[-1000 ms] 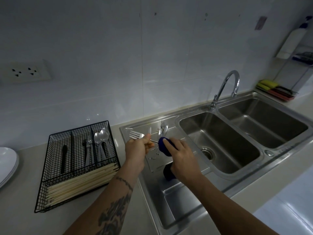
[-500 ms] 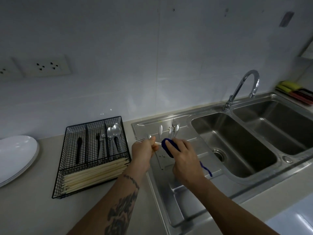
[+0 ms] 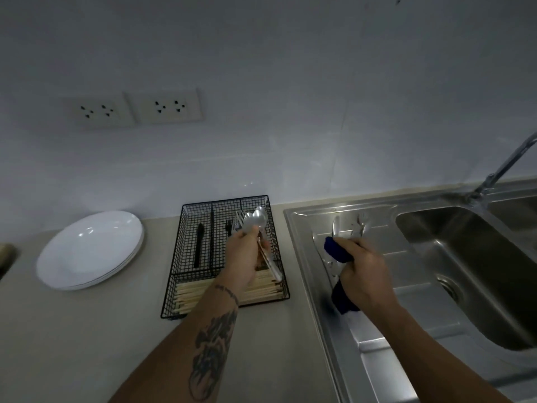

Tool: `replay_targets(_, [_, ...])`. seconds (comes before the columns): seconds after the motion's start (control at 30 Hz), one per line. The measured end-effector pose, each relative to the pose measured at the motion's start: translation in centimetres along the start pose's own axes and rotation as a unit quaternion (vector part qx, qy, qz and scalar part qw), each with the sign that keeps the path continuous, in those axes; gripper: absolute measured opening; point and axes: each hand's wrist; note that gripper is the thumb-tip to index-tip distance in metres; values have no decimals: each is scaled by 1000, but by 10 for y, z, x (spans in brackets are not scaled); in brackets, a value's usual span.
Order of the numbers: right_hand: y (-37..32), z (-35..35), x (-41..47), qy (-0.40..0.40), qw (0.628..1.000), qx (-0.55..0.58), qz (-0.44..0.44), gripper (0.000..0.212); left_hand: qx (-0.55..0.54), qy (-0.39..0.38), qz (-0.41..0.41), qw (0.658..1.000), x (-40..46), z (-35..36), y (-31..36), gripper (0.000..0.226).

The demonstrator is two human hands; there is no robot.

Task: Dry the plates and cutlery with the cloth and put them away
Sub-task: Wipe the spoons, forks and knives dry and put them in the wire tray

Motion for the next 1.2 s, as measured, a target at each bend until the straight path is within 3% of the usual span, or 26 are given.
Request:
replay_targets(0.13, [-14, 16, 12, -8, 1000, 1, 2, 59, 54, 71, -3, 996, 36, -20, 26, 27])
replay_targets(0.27, [-22, 28, 16, -27, 1000, -10, 2, 58, 38, 83, -30, 995, 74, -31, 38, 7])
replay_targets(0.4, [-19, 30, 15, -54, 998, -26, 9, 58, 182, 83, -18, 980, 95, -34, 25, 14])
replay_targets(0.53, [-7, 21, 15, -71, 996, -45, 37, 58, 348, 56, 58, 934, 89, -27, 11, 17])
replay_targets(0.7, [14, 1, 12, -71, 993, -69, 66, 57, 389, 90, 199, 895, 65, -9, 2, 23])
replay_targets(0.83, [37, -20, 7, -67, 987, -118, 87, 57, 423, 37, 275, 863, 54, 27, -13, 20])
replay_targets(0.9, [49, -29, 5, -67, 984, -133, 95, 56, 439, -25, 260, 860, 43, 56, -28, 32])
replay_targets(1.03, [80, -42, 5, -82, 981, -132, 114, 55, 480, -149, 247, 829, 22, 118, -69, 31])
replay_targets(1.2, [126, -62, 10, -111, 982, -110, 109, 54, 522, -170, 213, 808, 13, 182, -108, 22])
Point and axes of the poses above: each hand's wrist, its own x-axis towards the middle knuckle, its own z-axis out of the palm, y = z × x, and after that the axes turned 3 degrees about -x, right-handed
